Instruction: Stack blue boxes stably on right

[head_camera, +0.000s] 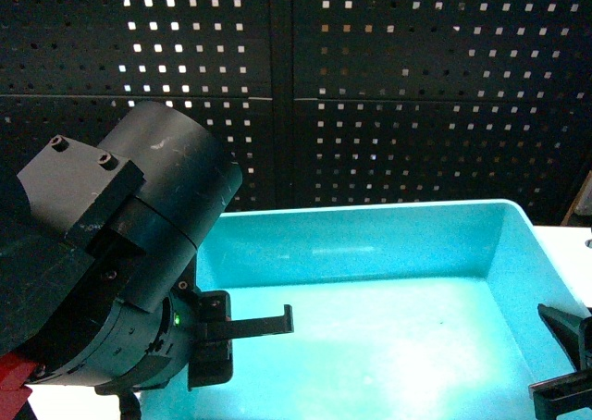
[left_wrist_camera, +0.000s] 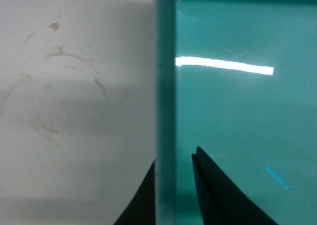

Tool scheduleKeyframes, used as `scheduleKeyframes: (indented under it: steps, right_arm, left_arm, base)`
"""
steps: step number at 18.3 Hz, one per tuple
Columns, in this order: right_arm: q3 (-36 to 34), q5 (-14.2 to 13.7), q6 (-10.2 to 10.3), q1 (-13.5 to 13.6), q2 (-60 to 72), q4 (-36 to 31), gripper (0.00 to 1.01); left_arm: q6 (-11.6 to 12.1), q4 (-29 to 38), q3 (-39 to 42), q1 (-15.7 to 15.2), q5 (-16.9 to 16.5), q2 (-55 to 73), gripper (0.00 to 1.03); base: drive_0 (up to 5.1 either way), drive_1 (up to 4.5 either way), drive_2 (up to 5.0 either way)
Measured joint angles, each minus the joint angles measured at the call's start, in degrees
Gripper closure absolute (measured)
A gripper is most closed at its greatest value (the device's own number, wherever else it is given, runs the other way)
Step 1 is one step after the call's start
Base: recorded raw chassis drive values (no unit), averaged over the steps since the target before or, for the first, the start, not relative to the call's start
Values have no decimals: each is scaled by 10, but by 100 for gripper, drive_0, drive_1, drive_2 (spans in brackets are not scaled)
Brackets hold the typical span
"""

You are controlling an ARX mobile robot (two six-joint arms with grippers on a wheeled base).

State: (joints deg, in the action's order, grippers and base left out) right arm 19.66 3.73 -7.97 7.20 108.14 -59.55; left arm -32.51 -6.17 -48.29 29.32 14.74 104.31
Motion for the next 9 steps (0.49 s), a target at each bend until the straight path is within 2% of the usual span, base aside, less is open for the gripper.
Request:
scheduleKeyframes:
  steps: [1,3,7,9]
  right_arm:
    - [-2,-1,0,0,1,-3,94]
    - [-3,-1,0,0,1,-3,94]
    - [6,12,15,-14,-25,45,94]
    - [15,21,31,-26,-52,87,94]
  left_arm:
    - [-6,-1,0,0,3,0,95]
    - [-5,0,0,0,3,0,97]
    - [21,15,2,3,13,-10,97]
    - [37,12,1,5,15,-29,97]
  base:
    - [0,0,0]
    - [0,0,0]
    - [0,0,0]
    - [0,0,0]
